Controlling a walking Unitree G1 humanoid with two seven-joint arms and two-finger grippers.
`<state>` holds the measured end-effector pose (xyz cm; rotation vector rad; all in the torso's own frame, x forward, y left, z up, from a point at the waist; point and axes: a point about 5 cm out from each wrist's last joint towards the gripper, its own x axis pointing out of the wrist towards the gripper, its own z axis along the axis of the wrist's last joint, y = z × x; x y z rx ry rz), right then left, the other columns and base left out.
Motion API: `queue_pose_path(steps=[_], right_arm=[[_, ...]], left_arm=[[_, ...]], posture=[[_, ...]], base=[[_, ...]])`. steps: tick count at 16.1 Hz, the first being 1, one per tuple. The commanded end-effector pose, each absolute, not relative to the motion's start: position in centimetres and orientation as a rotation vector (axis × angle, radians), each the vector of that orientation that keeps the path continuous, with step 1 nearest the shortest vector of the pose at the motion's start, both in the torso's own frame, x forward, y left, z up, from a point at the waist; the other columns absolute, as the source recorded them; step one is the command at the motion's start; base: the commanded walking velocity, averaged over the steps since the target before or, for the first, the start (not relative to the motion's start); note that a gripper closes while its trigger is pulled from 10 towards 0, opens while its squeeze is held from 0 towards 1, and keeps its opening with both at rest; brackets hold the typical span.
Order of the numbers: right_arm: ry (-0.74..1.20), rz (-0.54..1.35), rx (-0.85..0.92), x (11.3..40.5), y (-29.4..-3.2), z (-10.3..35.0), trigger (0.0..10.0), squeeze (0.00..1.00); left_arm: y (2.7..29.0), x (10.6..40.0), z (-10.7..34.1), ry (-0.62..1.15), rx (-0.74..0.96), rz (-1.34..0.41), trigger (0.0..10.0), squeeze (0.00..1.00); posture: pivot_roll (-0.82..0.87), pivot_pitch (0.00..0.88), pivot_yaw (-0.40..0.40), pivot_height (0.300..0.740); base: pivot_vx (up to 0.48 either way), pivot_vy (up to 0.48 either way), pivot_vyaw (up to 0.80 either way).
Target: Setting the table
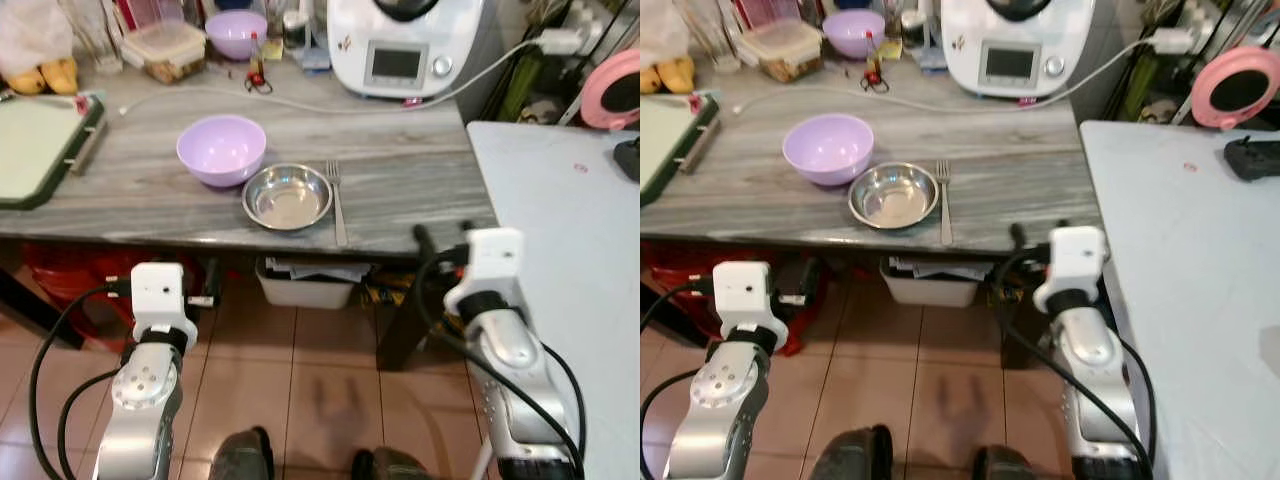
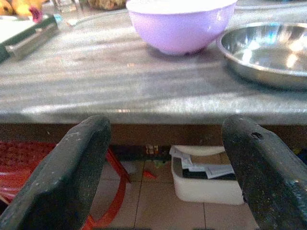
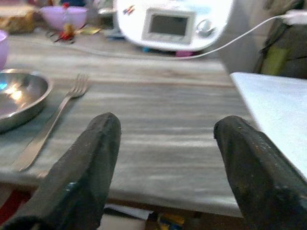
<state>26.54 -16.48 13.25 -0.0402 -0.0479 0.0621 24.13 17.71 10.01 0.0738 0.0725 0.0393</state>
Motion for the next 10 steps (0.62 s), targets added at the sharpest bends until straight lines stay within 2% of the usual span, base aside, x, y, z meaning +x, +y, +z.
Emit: queue_pose_path(steps=[1,3,4,10], right_arm=[[-0.072,0.047,-0.035,26.4,-16.5,13.6,10.0,1.00],[-0.060,0.036,-0.015,26.6,-16.3,13.5,10.0,1.00],[-0.056,0.053,-0.015,26.8,-16.0,13.5,10.0,0.00],[-0.062,0.048,-0.019,27.4,-16.2,13.7,10.0,0.00]], left_arm=[[17.6,24.4,10.0,0.069,0.068,0.042,10.0,0.00],[17.3,24.8,10.3,0.054,0.064,0.033,10.0,0.00],[17.0,25.2,10.5,0.044,0.062,0.028,10.0,0.00],[17.2,25.6,10.5,0.037,0.065,0.028,10.0,0.00]], posture=[[0.02,0.010,0.023,0.740],[0.02,0.008,0.017,0.740],[0.02,0.010,0.017,0.740],[0.02,0.005,0.018,0.740]], base=[[-0.270,0.000,0.00],[-0.287,0.000,0.00],[-0.304,0.000,0.00],[-0.301,0.000,0.00]])
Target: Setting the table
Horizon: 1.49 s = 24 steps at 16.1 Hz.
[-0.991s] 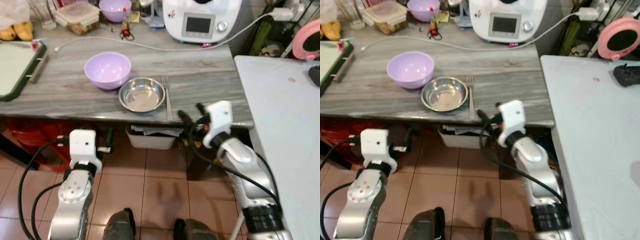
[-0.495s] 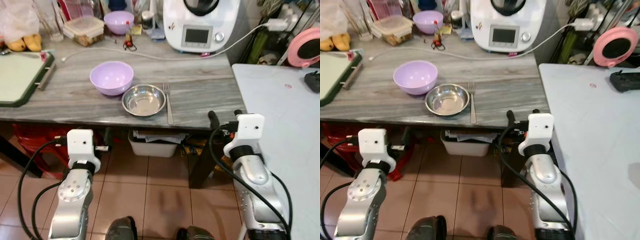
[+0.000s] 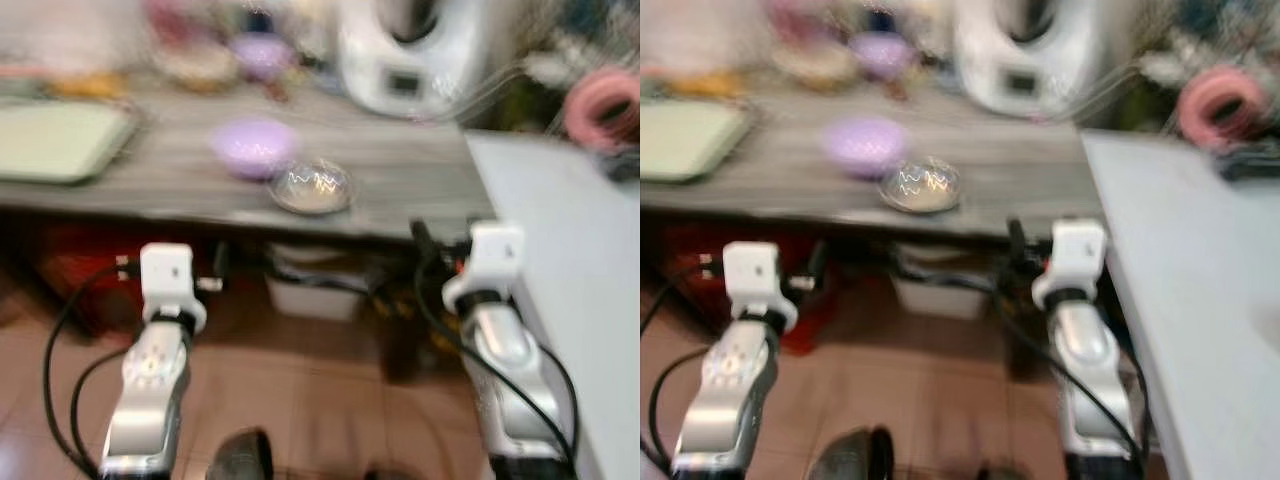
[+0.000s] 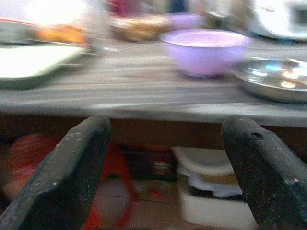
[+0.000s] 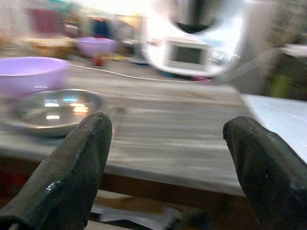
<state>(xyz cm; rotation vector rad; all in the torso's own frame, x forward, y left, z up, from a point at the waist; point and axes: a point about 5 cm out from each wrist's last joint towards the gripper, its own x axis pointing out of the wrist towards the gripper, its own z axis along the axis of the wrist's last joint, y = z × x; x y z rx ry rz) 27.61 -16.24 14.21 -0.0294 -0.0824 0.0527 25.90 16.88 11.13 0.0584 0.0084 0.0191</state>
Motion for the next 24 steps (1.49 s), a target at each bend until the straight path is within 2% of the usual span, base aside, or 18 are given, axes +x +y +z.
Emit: queue_pose_path(steps=[1,6,8,10,24], right_arm=[[-0.064,0.050,-0.016,27.5,-16.1,13.7,10.0,0.00],[-0.062,0.046,0.008,28.0,-16.2,13.9,10.0,0.00],[-0.050,0.042,0.022,28.1,-16.2,13.7,10.0,0.00],[-0.051,0.047,0.017,28.1,-16.2,13.7,10.0,0.00],[-0.059,0.109,0.022,29.1,-15.4,14.1,10.0,0.00]], left_arm=[[17.2,25.7,10.6,0.035,0.066,0.028,10.0,0.00],[16.6,26.0,10.5,0.024,0.069,0.015,10.0,0.00],[16.2,25.9,10.7,0.019,0.039,-0.045,10.0,0.00],[16.2,25.8,10.6,0.017,0.035,-0.051,10.0,0.00],[16.1,26.0,11.0,0.002,0.061,-0.064,10.0,0.00]], posture=[[0.01,0.004,0.018,0.740],[0.01,0.000,0.015,0.740],[0.01,0.000,0.016,0.740],[0.00,0.003,0.019,0.740],[0.01,0.022,0.023,0.740]], base=[[-0.300,0.000,0.00],[-0.231,0.000,0.00],[0.000,0.000,-0.40],[0.000,-0.480,-0.77],[0.000,-0.480,0.00]])
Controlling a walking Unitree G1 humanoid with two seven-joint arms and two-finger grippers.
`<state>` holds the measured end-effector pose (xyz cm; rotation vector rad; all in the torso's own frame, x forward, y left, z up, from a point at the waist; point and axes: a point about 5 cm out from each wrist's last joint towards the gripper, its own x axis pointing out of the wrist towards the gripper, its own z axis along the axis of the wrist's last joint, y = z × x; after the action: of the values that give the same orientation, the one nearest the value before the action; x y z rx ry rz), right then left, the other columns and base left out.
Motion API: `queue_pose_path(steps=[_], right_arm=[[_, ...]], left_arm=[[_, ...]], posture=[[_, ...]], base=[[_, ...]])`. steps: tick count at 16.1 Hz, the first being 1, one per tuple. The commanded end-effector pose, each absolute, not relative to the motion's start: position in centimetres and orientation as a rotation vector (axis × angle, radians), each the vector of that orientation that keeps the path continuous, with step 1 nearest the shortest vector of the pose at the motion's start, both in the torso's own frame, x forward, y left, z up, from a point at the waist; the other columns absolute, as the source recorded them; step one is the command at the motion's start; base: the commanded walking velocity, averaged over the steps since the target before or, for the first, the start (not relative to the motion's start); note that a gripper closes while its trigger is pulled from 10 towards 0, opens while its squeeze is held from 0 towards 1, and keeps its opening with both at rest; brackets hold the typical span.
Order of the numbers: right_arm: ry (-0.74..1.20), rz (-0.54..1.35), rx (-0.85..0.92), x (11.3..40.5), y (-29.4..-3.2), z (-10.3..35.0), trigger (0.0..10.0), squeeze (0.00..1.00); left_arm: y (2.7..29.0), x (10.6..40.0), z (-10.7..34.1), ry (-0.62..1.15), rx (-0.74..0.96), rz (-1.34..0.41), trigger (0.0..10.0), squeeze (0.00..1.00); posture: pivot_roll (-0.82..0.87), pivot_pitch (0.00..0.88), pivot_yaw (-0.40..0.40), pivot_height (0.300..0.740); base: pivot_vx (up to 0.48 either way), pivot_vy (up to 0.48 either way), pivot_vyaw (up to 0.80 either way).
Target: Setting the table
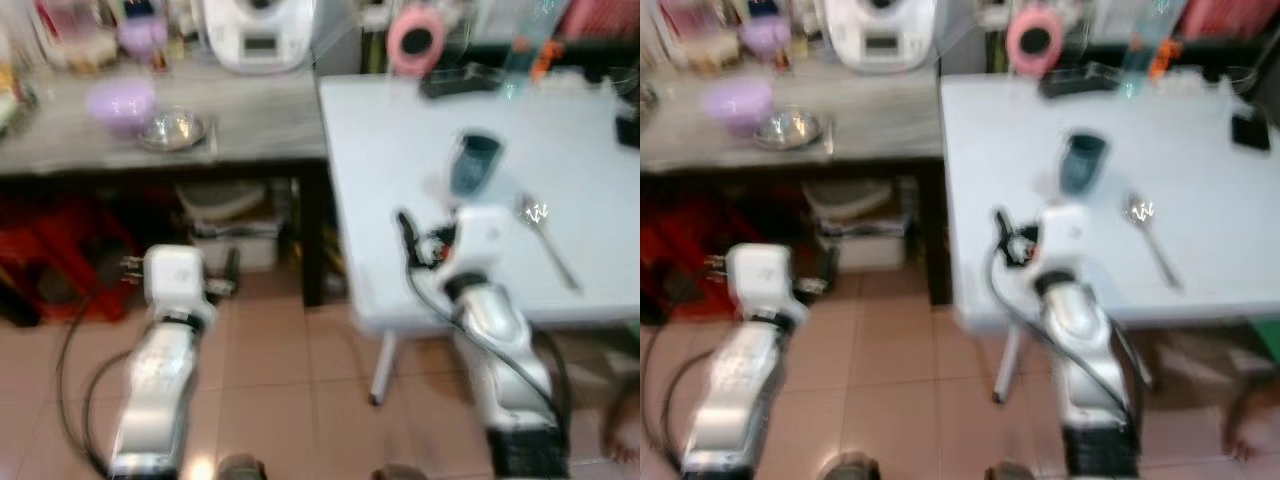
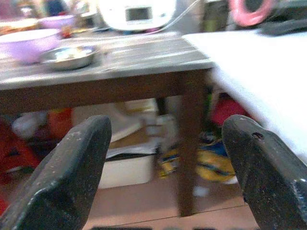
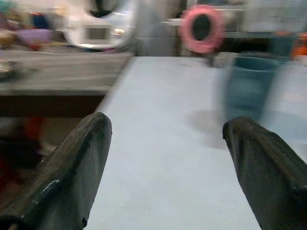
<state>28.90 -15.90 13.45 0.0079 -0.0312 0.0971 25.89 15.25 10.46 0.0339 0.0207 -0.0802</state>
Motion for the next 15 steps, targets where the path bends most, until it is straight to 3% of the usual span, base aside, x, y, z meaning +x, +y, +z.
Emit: queue_pose_path(steps=[1,5,12,15], right_arm=[[-0.058,0.111,0.022,29.1,-15.4,14.0,10.0,0.00],[-0.059,0.120,0.022,29.5,-15.1,14.1,10.0,0.00],[-0.068,0.133,0.032,29.7,-14.8,14.3,10.0,0.00],[-0.067,0.150,0.041,29.6,-14.3,14.2,10.0,0.00]], left_arm=[[16.1,25.9,10.9,0.003,0.064,-0.065,10.0,0.00],[16.2,26.0,11.0,0.002,0.087,-0.072,10.0,0.00],[16.5,25.9,10.6,0.037,0.132,-0.073,10.0,0.00],[16.7,25.7,10.4,0.051,0.123,-0.064,10.0,0.00]], posture=[[0.01,0.020,0.023,0.740],[0.02,0.022,0.025,0.740],[0.03,0.030,0.035,0.740],[0.03,0.035,0.039,0.740]], base=[[0.000,-0.480,0.00],[0.000,-0.464,0.00],[0.342,-0.332,0.00],[0.449,-0.084,0.00]])
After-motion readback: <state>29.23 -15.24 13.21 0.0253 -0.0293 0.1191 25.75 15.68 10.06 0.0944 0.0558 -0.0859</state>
